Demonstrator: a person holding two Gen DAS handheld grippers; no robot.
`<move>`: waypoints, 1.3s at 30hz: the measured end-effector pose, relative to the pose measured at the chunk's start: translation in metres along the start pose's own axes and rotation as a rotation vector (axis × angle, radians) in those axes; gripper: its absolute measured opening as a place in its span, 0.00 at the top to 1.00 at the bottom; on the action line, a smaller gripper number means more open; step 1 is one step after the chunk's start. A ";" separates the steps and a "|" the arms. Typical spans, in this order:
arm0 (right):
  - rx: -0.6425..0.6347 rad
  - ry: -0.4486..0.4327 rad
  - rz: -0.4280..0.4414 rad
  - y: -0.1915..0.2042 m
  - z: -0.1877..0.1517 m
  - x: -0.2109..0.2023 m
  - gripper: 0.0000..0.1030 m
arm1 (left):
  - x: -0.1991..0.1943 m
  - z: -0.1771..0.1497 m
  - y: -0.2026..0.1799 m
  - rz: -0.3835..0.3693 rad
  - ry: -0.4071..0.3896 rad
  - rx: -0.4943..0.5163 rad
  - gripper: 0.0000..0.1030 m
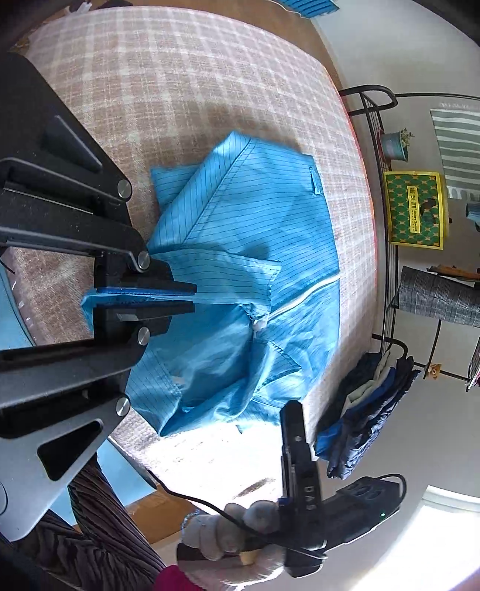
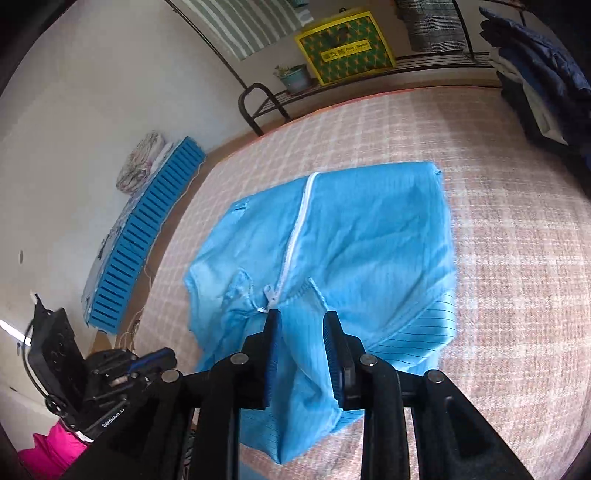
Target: Fold large clothes
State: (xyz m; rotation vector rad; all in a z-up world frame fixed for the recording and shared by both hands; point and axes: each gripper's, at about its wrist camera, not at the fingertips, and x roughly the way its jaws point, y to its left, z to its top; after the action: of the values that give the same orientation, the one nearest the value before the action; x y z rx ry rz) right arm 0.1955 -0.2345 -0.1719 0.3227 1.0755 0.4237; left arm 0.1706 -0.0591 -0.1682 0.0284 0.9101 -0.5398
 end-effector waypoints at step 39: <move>0.243 0.255 0.134 -0.009 -0.097 0.018 0.48 | 0.038 -0.049 -0.073 0.054 0.146 0.548 0.52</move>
State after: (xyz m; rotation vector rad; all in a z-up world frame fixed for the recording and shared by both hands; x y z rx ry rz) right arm 0.1177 -0.2285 -0.2324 0.5693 1.3637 0.4625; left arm 0.1198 -0.1264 -0.2127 0.5929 0.8772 -0.7297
